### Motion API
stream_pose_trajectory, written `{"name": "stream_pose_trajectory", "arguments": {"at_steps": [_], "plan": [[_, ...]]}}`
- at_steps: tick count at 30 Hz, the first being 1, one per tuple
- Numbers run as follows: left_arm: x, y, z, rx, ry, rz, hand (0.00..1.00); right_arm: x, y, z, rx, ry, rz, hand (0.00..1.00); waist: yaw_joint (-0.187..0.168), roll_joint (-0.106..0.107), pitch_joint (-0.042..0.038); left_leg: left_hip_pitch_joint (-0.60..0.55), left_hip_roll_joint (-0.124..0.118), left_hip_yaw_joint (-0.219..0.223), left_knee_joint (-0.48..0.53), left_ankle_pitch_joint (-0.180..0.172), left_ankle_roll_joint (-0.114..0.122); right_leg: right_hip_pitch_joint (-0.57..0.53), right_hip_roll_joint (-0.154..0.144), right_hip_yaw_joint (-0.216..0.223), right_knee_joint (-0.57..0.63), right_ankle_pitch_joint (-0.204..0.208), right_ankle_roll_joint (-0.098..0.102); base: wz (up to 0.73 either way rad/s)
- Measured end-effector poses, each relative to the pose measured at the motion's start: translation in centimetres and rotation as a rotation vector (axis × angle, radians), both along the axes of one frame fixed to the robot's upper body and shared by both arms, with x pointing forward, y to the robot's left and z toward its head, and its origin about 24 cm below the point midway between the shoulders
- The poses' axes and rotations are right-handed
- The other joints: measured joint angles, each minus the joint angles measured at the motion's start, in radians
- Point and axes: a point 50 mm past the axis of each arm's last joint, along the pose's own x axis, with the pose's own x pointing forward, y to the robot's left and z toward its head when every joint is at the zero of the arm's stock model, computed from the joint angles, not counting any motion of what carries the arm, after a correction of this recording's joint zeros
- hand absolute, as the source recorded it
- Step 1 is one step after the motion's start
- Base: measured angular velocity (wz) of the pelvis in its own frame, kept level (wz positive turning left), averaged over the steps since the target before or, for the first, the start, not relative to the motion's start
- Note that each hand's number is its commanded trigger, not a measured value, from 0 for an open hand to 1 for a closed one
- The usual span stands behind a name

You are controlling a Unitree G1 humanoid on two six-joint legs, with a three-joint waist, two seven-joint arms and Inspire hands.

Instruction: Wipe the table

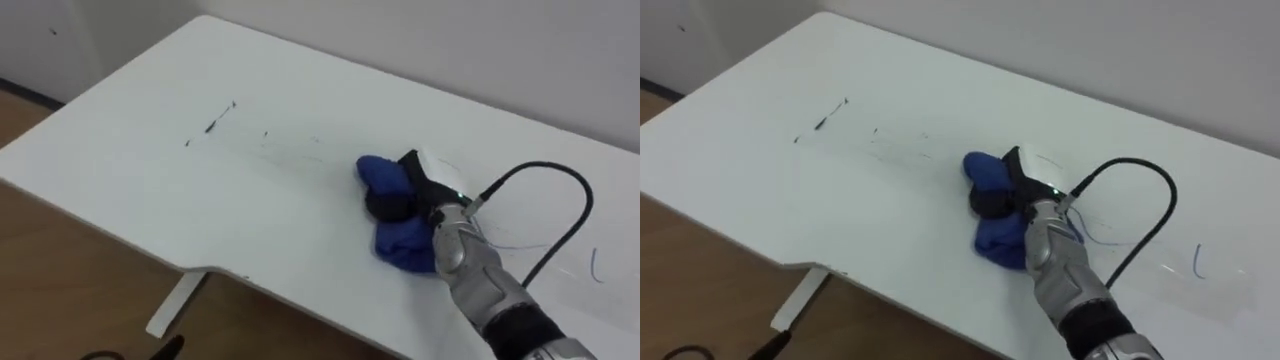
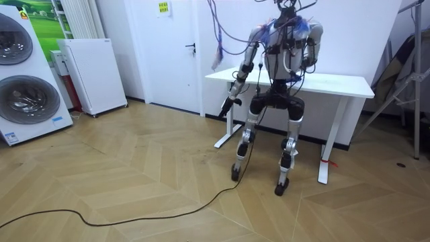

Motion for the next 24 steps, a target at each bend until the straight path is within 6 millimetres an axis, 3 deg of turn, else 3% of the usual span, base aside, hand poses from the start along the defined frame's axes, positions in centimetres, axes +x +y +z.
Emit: {"name": "stream_pose_trajectory", "arguments": {"at_steps": [1, 2, 3, 6, 8, 9, 11, 14, 16, 21, 24], "plan": [[-1.0, 0.1, -0.2, -0.003, 0.014, 0.023, 0.00, 0.1, 0.1, 0.1, 0.009, -0.006, 0.011, 1.00, 0.004, 0.010, 0.0001, 0.022, -0.034, -0.001, -0.036, -0.008, 0.008, -0.008, 0.005, 0.026, -0.014, 0.013, -0.003, -0.46], [-2.2, 0.1, -0.4, -0.010, 0.032, 0.056, 0.00, 0.0, -0.1, 0.2, 0.009, -0.020, 0.013, 1.00, -0.010, 0.023, -0.0051, 0.036, -0.049, -0.001, -0.068, -0.008, 0.008, -0.007, 0.008, 0.028, -0.033, 0.023, -0.003, -0.29], [-2.7, 0.2, -0.4, -0.013, 0.039, 0.071, 0.00, -0.1, -0.5, 0.2, 0.003, -0.028, 0.006, 1.00, -0.020, 0.028, -0.0084, 0.040, -0.050, -0.002, -0.082, -0.007, 0.008, -0.006, 0.009, 0.027, -0.041, 0.027, -0.003, 0.00], [-5.3, 0.7, -0.5, -0.009, 0.066, 0.140, 0.00, -2.0, -5.0, -0.8, -0.006, -0.070, -0.115, 1.00, -0.087, 0.025, -0.0124, 0.051, -0.066, -0.003, -0.114, -0.007, 0.008, 0.018, 0.005, 0.023, -0.076, 0.033, 0.005, 0.30], [-7.0, 1.8, -0.1, 0.015, 0.062, 0.211, 0.00, -5.1, -10.5, -2.1, 0.009, -0.086, -0.351, 1.00, -0.162, 0.003, -0.0158, 0.073, -0.082, -0.026, -0.145, -0.007, 0.008, 0.071, 0.001, 0.023, -0.127, 0.041, 0.019, 0.54], [-7.1, 2.0, 0.1, 0.022, 0.054, 0.224, 0.00, -6.1, -12.0, -2.4, 0.006, -0.081, -0.416, 1.00, -0.166, -0.005, -0.0204, 0.078, -0.085, -0.026, -0.152, -0.007, 0.008, 0.078, -0.001, 0.023, -0.139, 0.044, 0.023, 0.22], [-7.2, 3.1, 0.6, 0.054, 0.034, 0.251, 0.00, -10.0, -16.5, -3.9, -0.004, -0.029, -0.628, 1.00, -0.189, -0.036, -0.0289, 0.103, -0.095, -0.026, -0.171, -0.007, 0.009, 0.118, -0.007, 0.021, -0.178, 0.063, 0.037, 0.00], [-6.5, 3.4, 0.8, 0.063, 0.006, 0.239, 0.00, -13.6, -18.9, -5.2, -0.009, 0.035, -0.784, 1.00, -0.196, -0.057, -0.0328, 0.144, -0.099, -0.023, -0.177, -0.018, 0.025, 0.173, -0.010, -0.001, -0.224, 0.089, 0.048, -0.08], [-6.0, 3.1, 0.7, 0.052, -0.008, 0.222, 0.00, -13.6, -19.0, -5.1, -0.012, 0.038, -0.794, 1.00, -0.194, -0.054, -0.0304, 0.153, -0.099, -0.021, -0.177, -0.019, 0.026, 0.171, -0.010, -0.023, -0.231, 0.105, 0.049, -0.39], [-3.4, 1.9, 0.5, 0.044, -0.047, 0.140, 0.00, -10.4, -17.4, -4.2, -0.065, 0.062, -0.722, 1.00, -0.179, -0.037, -0.0220, 0.161, -0.098, -0.025, -0.193, -0.021, 0.030, 0.154, -0.010, -0.028, -0.214, 0.120, 0.046, -0.26], [-2.8, 1.0, 0.1, 0.023, -0.020, 0.092, 0.00, -5.8, -12.4, -2.0, -0.127, 0.041, -0.440, 1.00, -0.143, -0.035, -0.0186, 0.153, -0.099, -0.031, -0.210, -0.022, 0.032, 0.098, -0.005, -0.004, -0.177, 0.126, 0.037, -0.44]]}}
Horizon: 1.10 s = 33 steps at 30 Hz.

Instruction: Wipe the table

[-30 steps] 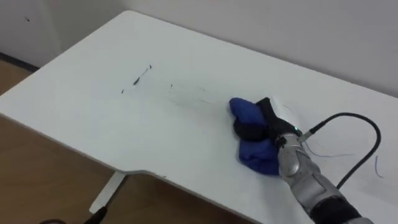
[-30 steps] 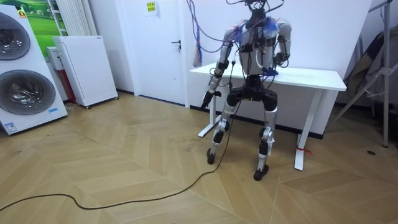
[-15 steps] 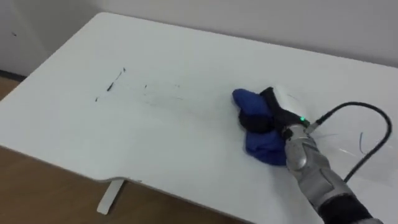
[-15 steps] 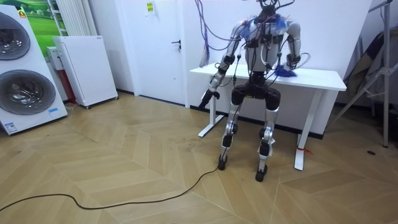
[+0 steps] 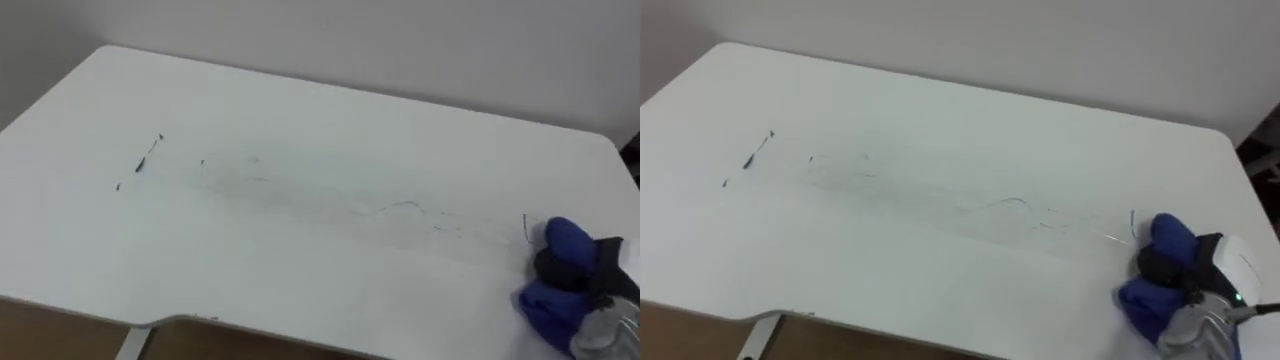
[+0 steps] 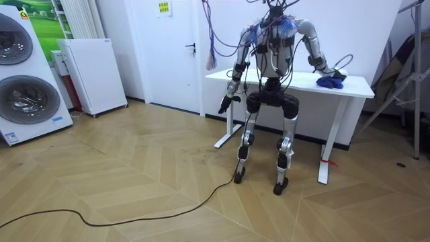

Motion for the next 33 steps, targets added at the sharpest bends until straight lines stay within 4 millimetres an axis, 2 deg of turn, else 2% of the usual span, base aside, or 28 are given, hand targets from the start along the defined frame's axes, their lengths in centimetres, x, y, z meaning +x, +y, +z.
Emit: {"name": "stream_pose_trajectory", "arguments": {"at_steps": [1, 2, 3, 4, 5, 7, 9, 11, 12, 13, 14, 15, 17, 18, 19, 20, 23, 26, 30, 33], "plan": [[0.2, -0.3, -0.1, -0.010, 0.003, -0.003, 0.00, 2.0, 3.3, 1.4, -0.002, -0.038, 0.149, 1.00, 0.019, 0.006, 0.0091, -0.009, -0.002, -0.006, 0.000, 0.000, 0.000, -0.016, 0.002, 0.000, 0.007, 0.003, -0.003, -0.19], [0.4, -0.5, -0.1, -0.015, 0.014, -0.011, 0.00, 4.0, 6.8, 2.6, 0.007, -0.070, 0.274, 1.00, 0.034, 0.006, 0.0110, -0.015, -0.003, -0.028, 0.000, 0.001, 0.001, -0.022, 0.009, 0.000, 0.004, 0.009, -0.005, -0.11], [0.6, -0.6, -0.2, -0.016, 0.017, -0.021, 0.00, 4.8, 8.3, 3.2, 0.019, -0.082, 0.321, 1.00, 0.037, 0.005, 0.0124, -0.017, -0.003, -0.039, 0.001, 0.001, 0.001, -0.022, 0.011, -0.001, 0.002, 0.009, -0.006, 0.16], [0.9, -0.9, -0.2, -0.024, 0.015, -0.032, 0.00, 5.9, 10.4, 4.2, 0.045, -0.102, 0.391, 1.00, 0.059, 0.002, 0.0120, -0.024, -0.003, -0.060, 0.002, 0.001, 0.001, -0.017, 0.013, -0.014, -0.003, 0.009, -0.007, 0.42], [1.0, -1.3, -0.3, -0.033, 0.007, -0.036, 0.00, 6.7, 11.6, 5.2, 0.069, -0.125, 0.425, 1.00, 0.082, 0.001, 0.0117, -0.030, -0.004, -0.086, 0.009, 0.001, 0.002, -0.006, 0.013, -0.034, -0.020, 0.010, -0.007, 0.54], [0.3, -1.5, -0.4, -0.037, 0.021, -0.027, 0.00, 7.2, 12.2, 5.9, 0.080, -0.143, 0.441, 1.00, 0.104, 0.001, 0.0116, -0.033, -0.008, -0.122, 0.009, 0.002, 0.002, 0.011, 0.011, -0.058, -0.038, 0.009, -0.006, 0.63], [-1.2, -1.3, -0.5, -0.029, 0.059, -0.009, 0.00, 7.2, 11.7, 5.4, 0.085, -0.124, 0.429, 1.00, 0.105, -0.004, 0.0099, -0.035, -0.012, -0.140, 0.010, 0.003, 0.005, 0.031, 0.005, -0.082, -0.047, 0.006, -0.002, 0.53], [-3.0, -1.1, -0.6, -0.026, 0.099, 0.012, 0.00, 6.0, 9.5, 2.9, 0.083, -0.041, 0.354, 1.00, 0.095, -0.004, 0.0102, -0.032, -0.016, -0.145, 0.013, 0.004, 0.005, 0.062, 0.001, -0.099, -0.067, 0.007, -0.002, 0.41], [-3.2, -1.0, -0.6, -0.026, 0.104, 0.016, 0.00, 5.3, 8.6, 2.1, 0.094, -0.014, 0.323, 1.00, 0.090, -0.010, 0.0069, -0.031, -0.018, -0.149, 0.013, 0.004, 0.005, 0.069, 0.000, -0.105, -0.070, 0.007, -0.002, 0.40], [-3.6, -0.9, -0.6, -0.025, 0.107, 0.027, 0.00, 3.6, 6.4, 0.2, 0.129, 0.039, 0.247, 1.00, 0.084, -0.009, 0.0071, -0.025, -0.020, -0.153, 0.012, 0.004, 0.006, 0.082, -0.003, -0.115, -0.070, 0.006, -0.001, 0.31], [-4.4, -0.6, -0.6, -0.028, 0.110, 0.048, 0.00, 2.1, 5.2, -0.5, 0.200, 0.010, 0.192, 1.00, 0.070, -0.005, 0.0072, -0.015, -0.022, -0.153, 0.009, 0.004, 0.006, 0.096, -0.005, -0.115, -0.076, 0.006, -0.001, 0.21], [-4.9, -0.4, -0.5, -0.028, 0.114, 0.061, 0.00, 1.3, 4.7, -1.0, 0.201, 0.007, 0.177, 1.00, 0.058, -0.002, 0.0084, -0.008, -0.023, -0.153, 0.009, 0.004, 0.006, 0.104, -0.006, -0.116, -0.081, 0.006, -0.001, 0.07], [-6.4, 0.7, -0.1, -0.009, 0.132, 0.099, 0.00, -1.0, 2.1, -2.0, 0.191, -0.005, 0.098, 1.00, 0.007, -0.010, 0.0028, 0.014, -0.032, -0.152, 0.009, 0.004, 0.006, 0.143, -0.011, -0.116, -0.102, 0.005, 0.001, 0.13], [-6.5, 1.1, 0.1, -0.002, 0.134, 0.098, 0.00, -1.8, 1.2, -2.2, 0.185, 0.000, 0.065, 1.00, -0.002, -0.005, 0.0046, 0.018, -0.033, -0.147, 0.007, 0.004, 0.006, 0.149, -0.012, -0.116, -0.104, 0.004, 0.002, 0.15], [-6.5, 1.7, 0.4, 0.013, 0.122, 0.106, 0.00, -3.0, -0.5, -2.5, 0.182, 0.010, 0.009, 1.00, -0.013, -0.010, 0.0021, 0.025, -0.033, -0.130, 0.006, 0.004, 0.006, 0.156, -0.014, -0.115, -0.104, 0.004, 0.003, -0.04], [-6.4, 2.3, 0.6, 0.025, 0.105, 0.131, 0.00, -3.9, -1.9, -2.8, 0.186, 0.021, -0.048, 1.00, -0.020, -0.014, -0.0040, 0.028, -0.034, -0.115, 0.008, 0.004, 0.006, 0.156, -0.016, -0.114, -0.105, 0.005, 0.003, -0.12], [-6.1, 2.6, 0.8, 0.030, 0.081, 0.149, 0.00, -5.4, -4.1, -3.3, 0.172, 0.038, -0.161, 1.00, -0.046, -0.012, -0.0105, 0.040, -0.036, -0.116, 0.007, 0.000, 0.013, 0.160, -0.018, -0.112, -0.102, 0.007, 0.007, -0.17], [-4.8, 2.3, 0.7, 0.022, 0.053, 0.135, 0.00, -6.0, -5.1, -3.3, 0.155, 0.043, -0.207, 1.00, -0.053, -0.010, -0.0106, 0.046, -0.036, -0.107, 0.007, -0.003, 0.018, 0.161, -0.018, -0.109, -0.102, 0.007, 0.009, -0.10], [-3.3, 1.1, 0.2, -0.011, 0.039, 0.080, 0.00, -5.0, -4.4, -3.5, 0.166, 0.058, -0.211, 1.00, -0.046, 0.008, -0.0071, 0.060, -0.034, -0.100, 0.005, -0.007, 0.022, 0.170, -0.017, -0.110, -0.101, 0.003, 0.022, -0.18], [-2.1, -0.5, -0.5, -0.049, 0.050, 0.033, 0.00, -3.3, -2.9, -3.2, 0.151, 0.085, -0.193, 1.00, 0.003, 0.026, -0.0075, 0.059, -0.033, -0.101, 0.002, -0.012, 0.023, 0.138, -0.002, -0.057, -0.093, 0.003, 0.021, -0.40]]}}
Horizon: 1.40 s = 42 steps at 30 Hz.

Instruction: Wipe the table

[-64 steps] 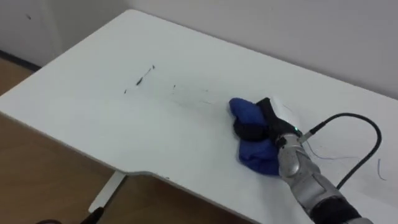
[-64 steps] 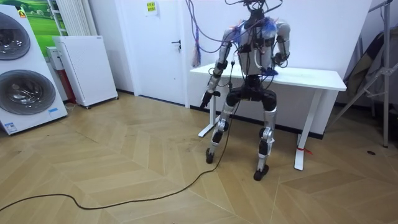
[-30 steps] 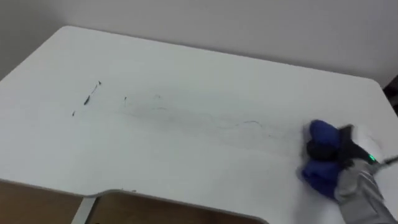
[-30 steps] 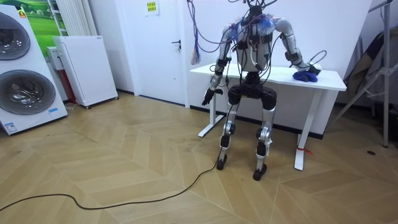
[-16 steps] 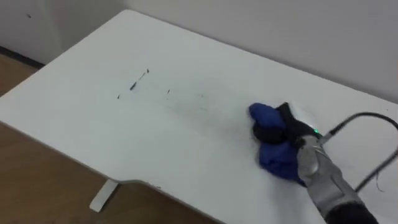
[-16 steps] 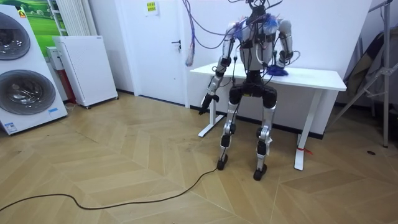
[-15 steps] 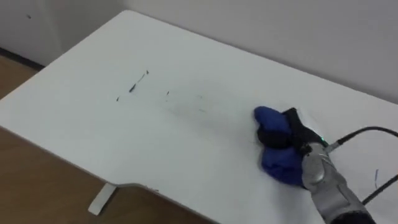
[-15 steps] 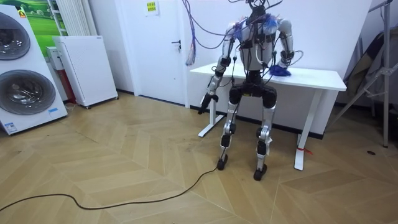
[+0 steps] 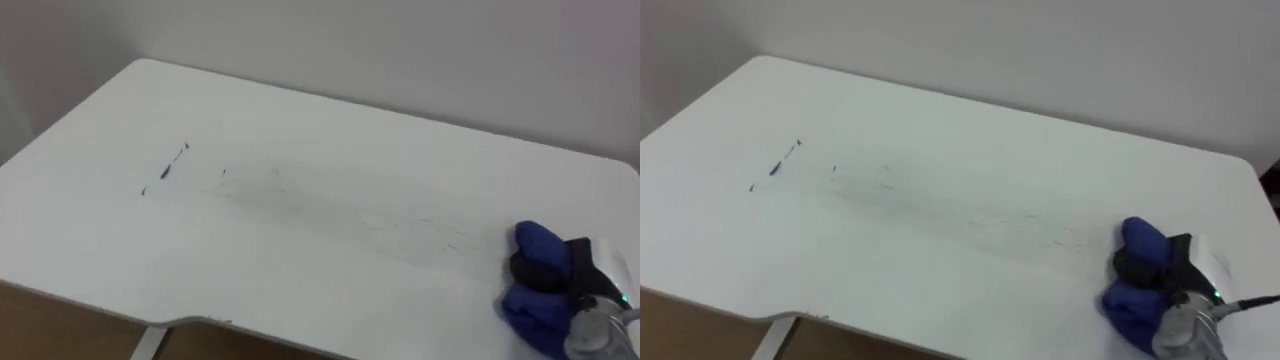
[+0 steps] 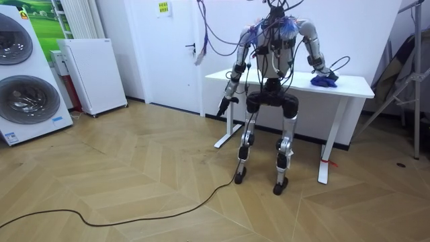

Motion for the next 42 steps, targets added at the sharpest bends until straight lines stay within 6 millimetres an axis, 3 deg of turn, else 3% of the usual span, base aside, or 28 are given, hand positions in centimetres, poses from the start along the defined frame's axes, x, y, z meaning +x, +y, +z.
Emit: {"name": "stream_pose_trajectory", "arguments": {"at_steps": [3, 4, 5, 6, 7, 8, 10, 12, 15, 17, 18, 19, 20, 23, 25, 27, 28, 29, 30, 32, 33, 34, 35, 36, 37, 38, 40, 42], "plan": [[0.1, -0.8, -0.4, -0.013, 0.028, -0.010, 0.00, 2.8, 5.2, 1.0, -0.027, 0.007, 0.218, 1.00, 0.048, -0.004, 0.0021, -0.020, 0.002, -0.020, -0.002, 0.002, 0.004, -0.043, 0.018, 0.017, 0.020, 0.022, -0.028, -0.50], [0.0, -0.9, -0.5, -0.015, 0.042, -0.012, 0.00, 4.1, 8.4, 1.6, -0.017, -0.005, 0.340, 1.00, 0.060, -0.009, 0.0040, -0.025, 0.002, -0.039, -0.003, 0.002, 0.004, -0.057, 0.027, 0.019, 0.026, 0.027, -0.036, -0.13], [0.1, -1.1, -0.5, -0.013, 0.051, -0.016, 0.00, 5.2, 11.3, 2.0, 0.022, -0.014, 0.435, 1.00, 0.073, -0.012, 0.0069, -0.029, 0.004, -0.056, -0.002, 0.002, 0.003, -0.058, 0.036, 0.024, 0.024, 0.027, -0.038, 0.00], [0.2, -1.3, -0.6, -0.016, 0.050, -0.017, 0.00, 5.7, 12.7, 2.3, 0.050, -0.021, 0.474, 1.00, 0.078, -0.014, 0.0079, -0.034, 0.004, -0.062, -0.001, 0.002, 0.003, -0.060, 0.037, 0.022, 0.023, 0.025, -0.039, 0.16], [0.3, -1.7, -0.7, -0.029, 0.044, -0.018, 0.00, 6.4, 14.5, 3.0, 0.082, -0.040, 0.532, 1.00, 0.107, -0.013, 0.0124, -0.040, 0.003, -0.071, 0.000, 0.002, 0.003, -0.062, 0.037, 0.020, 0.022, 0.025, -0.039, 0.23], [0.4, -2.0, -0.7, -0.036, 0.041, -0.017, 0.00, 7.1, 15.6, 3.7, 0.081, -0.059, 0.574, 1.00, 0.138, -0.013, 0.0130, -0.050, -0.001, -0.083, 0.000, 0.003, 0.003, -0.065, 0.035, 0.016, 0.017, 0.024, -0.038, 0.28], [-0.6, -1.8, -0.6, -0.030, 0.058, -0.003, 0.00, 7.7, 15.9, 4.1, 0.082, -0.074, 0.597, 1.00, 0.150, -0.019, 0.0145, -0.053, -0.009, -0.116, 0.006, 0.004, 0.006, -0.055, 0.030, 0.000, 0.003, 0.023, -0.036, 0.53], [-2.4, -1.6, -0.6, -0.024, 0.100, 0.011, 0.00, 7.6, 15.3, 3.8, 0.075, -0.067, 0.585, 1.00, 0.144, -0.022, 0.0134, -0.053, -0.018, -0.126, 0.006, 0.006, 0.009, -0.042, 0.019, -0.013, -0.001, 0.016, -0.025, 0.51], [-4.8, -1.2, -0.5, -0.016, 0.151, 0.036, 0.00, 5.4, 11.5, 1.7, 0.111, -0.055, 0.469, 1.00, 0.096, -0.029, 0.0127, -0.053, -0.038, -0.140, 0.011, 0.011, 0.018, -0.004, -0.002, -0.055, -0.009, 0.012, -0.018, 0.62], [-6.0, -0.1, -0.2, 0.002, 0.171, 0.051, 0.00, 2.3, 6.7, 0.4, 0.083, -0.072, 0.311, 1.00, 0.043, -0.041, 0.0114, -0.048, -0.054, -0.119, 0.013, 0.015, 0.025, 0.020, -0.022, -0.054, -0.008, 0.003, -0.003, 0.58], [-6.1, 0.3, -0.1, 0.011, 0.167, 0.062, 0.00, 1.4, 5.3, 0.2, 0.078, -0.078, 0.262, 1.00, 0.035, -0.043, 0.0110, -0.046, -0.055, -0.105, 0.014, 0.015, 0.027, 0.021, -0.025, -0.053, -0.003, 0.002, -0.002, 0.16], [-6.3, 1.3, 0.3, 0.034, 0.167, 0.075, 0.00, -0.4, 2.7, -0.3, 0.056, -0.072, 0.164, 1.00, 0.021, -0.045, 0.0117, -0.044, -0.056, -0.081, 0.020, 0.012, 0.033, 0.020, -0.030, -0.052, 0.017, 0.002, -0.002, -0.08], [-6.3, 2.2, 0.7, 0.057, 0.166, 0.087, 0.00, -2.0, 0.5, -0.6, 0.043, -0.062, 0.069, 1.00, -0.005, -0.044, 0.0118, -0.041, -0.057, -0.065, 0.036, 0.006, 0.043, 0.017, -0.037, -0.052, 0.041, 0.000, 0.001, -0.12], [-5.2, 3.9, 1.4, 0.099, 0.136, 0.079, 0.00, -5.3, -3.4, -1.1, 0.008, -0.017, -0.105, 1.00, -0.047, -0.042, 0.0104, -0.034, -0.057, -0.001, 0.095, -0.021, 0.066, -0.009, -0.058, -0.051, 0.119, -0.006, 0.011, -0.32], [-3.8, 4.0, 1.4, 0.095, 0.093, 0.073, 0.00, -5.7, -4.1, -1.1, -0.002, 0.003, -0.125, 1.00, -0.032, -0.028, 0.0050, -0.043, -0.053, 0.026, 0.134, -0.051, 0.075, -0.054, -0.070, -0.057, 0.172, -0.006, 0.011, -0.95], [-2.4, 3.6, 1.2, 0.078, 0.047, 0.074, 0.00, -4.5, -3.7, -0.8, -0.006, -0.015, -0.113, 1.00, -0.003, -0.011, 0.0060, -0.056, -0.056, 0.031, 0.167, -0.091, 0.087, -0.094, -0.073, -0.062, 0.203, -0.006, 0.011, -1.45], [-1.9, 3.2, 1.0, 0.074, 0.029, 0.070, 0.00, -3.2, -2.9, -0.7, -0.007, -0.011, -0.084, 1.00, 0.038, 0.001, 0.0035, -0.053, -0.051, 0.059, 0.183, -0.112, 0.096, -0.117, -0.076, -0.074, 0.218, -0.002, 0.005, -1.67], [-1.3, 2.9, 0.9, 0.069, 0.009, 0.073, 0.00, -1.9, -1.6, -0.8, -0.002, -0.002, -0.053, 1.00, 0.052, 0.003, 0.0036, -0.053, -0.042, 0.098, 0.203, -0.126, 0.101, -0.133, -0.088, -0.116, 0.238, 0.005, -0.009, -1.53], [-0.8, 2.7, 0.8, 0.069, 0.001, 0.063, 0.00, -1.5, -0.7, -1.1, 0.006, 0.009, -0.042, 1.00, 0.061, 0.003, 0.0038, -0.052, -0.030, 0.125, 0.210, -0.131, 0.108, -0.141, -0.097, -0.129, 0.257, 0.008, -0.015, -1.14], [1.4, 1.9, 0.6, 0.056, -0.042, 0.023, 0.00, 1.1, 2.4, -1.0, -0.015, 0.041, 0.060, 1.00, 0.152, -0.003, 0.0059, -0.053, 0.005, 0.213, 0.229, -0.143, 0.097, -0.174, -0.140, -0.174, 0.369, 0.005, -0.024, -1.20], [1.9, 1.8, 0.6, 0.053, -0.052, 0.020, 0.00, 2.2, 3.6, -0.7, -0.023, 0.042, 0.109, 1.00, 0.181, -0.007, 0.0078, -0.059, 0.010, 0.224, 0.233, -0.141, 0.087, -0.180, -0.153, -0.173, 0.378, 0.007, -0.023, -1.37], [2.5, 1.8, 0.7, 0.050, -0.058, 0.020, 0.00, 4.6, 6.5, 0.1, -0.023, 0.036, 0.231, 1.00, 0.229, -0.013, 0.0079, -0.070, 0.022, 0.213, 0.234, -0.139, 0.074, -0.186, -0.167, -0.166, 0.355, 0.023, -0.015, -1.27], [2.8, 2.0, 0.8, 0.052, -0.056, 0.021, 0.00, 7.4, 10.1, 1.7, -0.030, 0.001, 0.372, 1.00, 0.250, -0.018, 0.0085, -0.093, 0.030, 0.166, 0.234, -0.139, 0.061, -0.177, -0.168, -0.166, 0.310, 0.049, 0.003, -0.95], [3.4, 2.2, 1.0, 0.056, -0.060, 0.017, 0.00, 8.7, 12.4, 2.6, -0.022, -0.034, 0.441, 1.00, 0.246, -0.026, 0.0129, -0.111, 0.036, 0.140, 0.234, -0.134, 0.052, -0.169, -0.162, -0.170, 0.277, 0.060, 0.012, 0.00], [5.3, 2.2, 1.4, 0.060, -0.090, -0.011, 0.00, 10.5, 15.8, 4.5, -0.006, -0.100, 0.547, 1.00, 0.229, -0.044, 0.0242, -0.157, 0.046, 0.071, 0.233, -0.119, 0.035, -0.157, -0.141, -0.180, 0.222, 0.061, 0.019, 0.95], [7.5, 1.2, 1.6, 0.046, -0.124, -0.071, 0.00, 11.7, 17.3, 6.1, 0.003, -0.148, 0.609, 1.00, 0.231, -0.052, 0.0266, -0.196, 0.058, 0.016, 0.229, -0.094, 0.022, -0.166, -0.126, -0.201, 0.211, 0.057, 0.023, 1.18], [9.2, -0.2, 1.6, 0.012, -0.154, -0.132, 0.00, 12.9, 17.8, 7.5, 0.013, -0.185, 0.636, 1.00, 0.252, -0.050, 0.0290, -0.214, 0.059, -0.053, 0.206, -0.066, 0.004, -0.186, -0.127, -0.201, 0.211, 0.040, 0.028, 1.06], [8.9, 0.1, 1.6, 0.019, -0.140, -0.119, 0.00, 13.2, 17.3, 8.1, 0.007, -0.206, 0.636, 1.00, 0.245, -0.068, 0.0267, -0.235, 0.051, -0.116, 0.202, -0.061, -0.017, -0.195, -0.151, -0.212, 0.133, 0.046, 0.031, 0.98]]}}
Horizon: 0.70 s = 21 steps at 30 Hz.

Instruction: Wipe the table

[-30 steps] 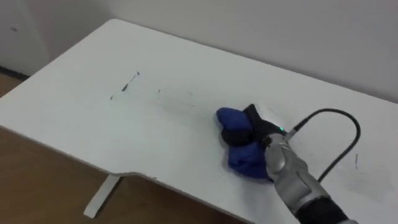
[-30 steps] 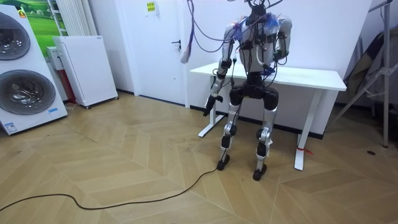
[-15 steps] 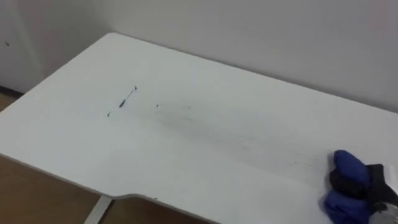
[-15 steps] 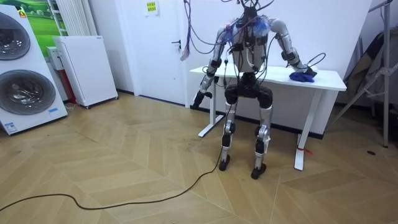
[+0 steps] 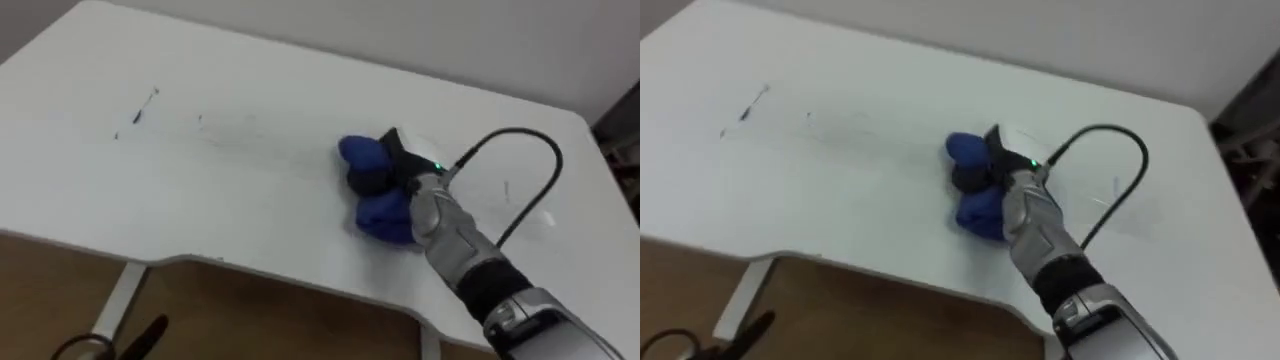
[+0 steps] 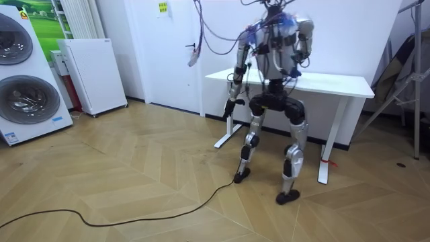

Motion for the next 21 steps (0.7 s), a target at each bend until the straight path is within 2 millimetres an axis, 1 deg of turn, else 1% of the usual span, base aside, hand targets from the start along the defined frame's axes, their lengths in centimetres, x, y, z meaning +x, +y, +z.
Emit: {"name": "stream_pose_trajectory", "arguments": {"at_steps": [1, 2, 3, 4, 5, 6, 7, 8, 9, 10, 11, 12, 13, 15, 16, 17, 18, 19, 20, 21], "plan": [[-0.6, 0.4, -0.1, 0.005, 0.014, 0.020, 0.00, -0.4, -1.6, -0.7, 0.013, 0.019, -0.045, 1.00, -0.020, -0.004, -0.0024, -0.008, 0.000, -0.020, 0.003, 0.009, -0.021, 0.010, -0.001, -0.022, 0.020, -0.015, 0.006, 1.24], [-1.6, 0.7, -0.2, 0.012, 0.039, 0.028, 0.00, -1.3, -4.0, -2.1, 0.011, 0.070, -0.117, 1.00, -0.050, -0.002, -0.0014, -0.011, 0.010, -0.005, -0.004, 0.028, -0.033, 0.033, 0.008, -0.059, 0.037, -0.032, 0.000, 1.25], [-2.2, 0.9, -0.3, 0.014, 0.054, 0.032, 0.00, -1.9, -5.6, -2.9, 0.010, 0.099, -0.162, 1.00, -0.064, -0.003, -0.0019, -0.010, 0.014, 0.016, -0.014, 0.038, -0.037, 0.042, 0.007, -0.067, 0.043, -0.042, -0.001, 1.10], [-3.5, 1.0, -0.6, 0.012, 0.083, 0.047, 0.00, -3.5, -9.1, -4.0, 0.081, 0.128, -0.274, 1.00, -0.088, -0.002, -0.0014, -0.011, 0.021, 0.060, -0.026, 0.051, -0.039, 0.054, 0.005, -0.066, 0.050, -0.061, 0.001, 0.85], [-5.1, 1.5, -0.8, 0.015, 0.119, 0.082, 0.00, -5.2, -12.3, -4.8, 0.095, 0.137, -0.372, 1.00, -0.123, -0.003, -0.0023, -0.012, 0.023, 0.105, -0.035, 0.069, -0.039, 0.067, -0.001, -0.072, 0.051, -0.076, 0.005, 0.77], [-5.9, 1.7, -0.9, 0.018, 0.135, 0.100, 0.00, -6.1, -13.9, -5.1, 0.097, 0.141, -0.428, 1.00, -0.143, -0.003, -0.0024, -0.012, 0.023, 0.119, -0.041, 0.078, -0.037, 0.076, -0.004, -0.082, 0.050, -0.079, 0.006, 0.73], [-7.2, 2.4, -0.8, 0.029, 0.159, 0.130, 0.00, -8.2, -17.5, -5.4, 0.087, 0.149, -0.555, 1.00, -0.189, -0.005, -0.0041, -0.018, 0.023, 0.133, -0.049, 0.092, -0.037, 0.093, -0.004, -0.110, 0.045, -0.084, 0.007, 0.77], [-8.1, 3.0, -0.6, 0.039, 0.176, 0.155, 0.00, -10.5, -20.8, -5.5, 0.082, 0.154, -0.678, 1.00, -0.227, -0.008, -0.0078, -0.033, 0.023, 0.146, -0.045, 0.099, -0.037, 0.113, 0.000, -0.129, 0.029, -0.092, 0.011, 0.73], [-8.3, 3.3, -0.5, 0.043, 0.180, 0.161, 0.00, -11.8, -22.2, -5.6, 0.075, 0.163, -0.734, 1.00, -0.241, -0.007, -0.0098, -0.040, 0.024, 0.149, -0.039, 0.099, -0.037, 0.117, 0.002, -0.136, 0.022, -0.096, 0.012, 0.49], [-8.7, 3.6, -0.5, 0.050, 0.189, 0.164, 0.00, -13.8, -24.2, -5.7, 0.063, 0.173, -0.813, 1.00, -0.267, -0.003, -0.0114, -0.048, 0.029, 0.166, -0.029, 0.101, -0.038, 0.125, 0.008, -0.148, 0.012, -0.098, 0.011, 0.15], [-8.8, 3.6, -0.4, 0.049, 0.191, 0.169, 0.00, -15.2, -25.3, -5.6, 0.053, 0.168, -0.857, 1.00, -0.279, 0.004, -0.0180, -0.051, 0.034, 0.176, -0.019, 0.102, -0.038, 0.124, 0.011, -0.147, 0.012, -0.103, 0.010, 0.00], [-8.9, 3.6, -0.5, 0.048, 0.190, 0.168, 0.00, -15.5, -25.6, -5.6, 0.054, 0.170, -0.869, 1.00, -0.279, 0.005, -0.0192, -0.050, 0.036, 0.182, -0.012, 0.102, -0.038, 0.125, 0.011, -0.141, 0.012, -0.106, 0.010, -0.25], [-8.8, 3.6, -0.5, 0.044, 0.185, 0.164, 0.00, -15.6, -25.7, -5.7, 0.051, 0.174, -0.876, 1.00, -0.279, 0.006, -0.0203, -0.040, 0.038, 0.197, -0.001, 0.101, -0.038, 0.125, 0.011, -0.119, 0.017, -0.118, 0.010, -0.38], [-8.2, 3.3, -0.5, 0.031, 0.161, 0.150, 0.00, -15.5, -25.5, -5.7, 0.041, 0.185, -0.868, 1.00, -0.276, 0.017, -0.0216, -0.028, 0.044, 0.199, 0.015, 0.101, -0.038, 0.125, 0.015, -0.095, 0.023, -0.121, 0.006, -0.44], [-7.9, 3.0, -0.7, 0.022, 0.155, 0.141, 0.00, -15.0, -25.2, -5.6, 0.023, 0.189, -0.852, 1.00, -0.260, 0.026, -0.0215, -0.010, 0.050, 0.204, 0.016, 0.101, -0.039, 0.124, 0.022, -0.067, 0.018, -0.121, 0.005, -0.59], [-8.0, 2.6, -0.8, 0.012, 0.158, 0.139, 0.00, -14.0, -24.6, -5.3, -0.017, 0.195, -0.810, 1.00, -0.248, 0.034, -0.0204, 0.014, 0.055, 0.217, 0.012, 0.101, -0.039, 0.122, 0.025, -0.035, 0.021, -0.119, 0.003, -0.70], [-8.0, 2.4, -1.0, 0.005, 0.159, 0.139, 0.00, -13.5, -24.3, -5.3, -0.039, 0.202, -0.786, 1.00, -0.236, 0.038, -0.0202, 0.026, 0.056, 0.223, 0.006, 0.101, -0.039, 0.115, 0.026, -0.016, 0.027, -0.120, 0.002, -0.82], [-8.1, 1.9, -1.2, -0.006, 0.161, 0.140, 0.00, -12.4, -23.5, -5.0, -0.074, 0.207, -0.747, 1.00, -0.213, 0.045, -0.0173, 0.044, 0.056, 0.223, -0.010, 0.101, -0.039, 0.097, 0.028, 0.016, 0.040, -0.118, -0.004, -0.74], [-8.0, 1.6, -1.3, -0.017, 0.161, 0.140, 0.00, -10.9, -22.4, -4.6, -0.118, 0.201, -0.693, 1.00, -0.204, 0.052, -0.0200, 0.049, 0.055, 0.226, -0.029, 0.101, -0.039, 0.071, 0.032, 0.041, 0.053, -0.117, -0.006, -0.69], [-8.1, 1.4, -1.4, -0.023, 0.162, 0.144, 0.00, -10.1, -21.7, -4.3, -0.132, 0.193, -0.660, 1.00, -0.197, 0.054, -0.0190, 0.054, 0.055, 0.228, -0.043, 0.101, -0.039, 0.056, 0.035, 0.055, 0.057, -0.114, -0.010, -0.62]]}}
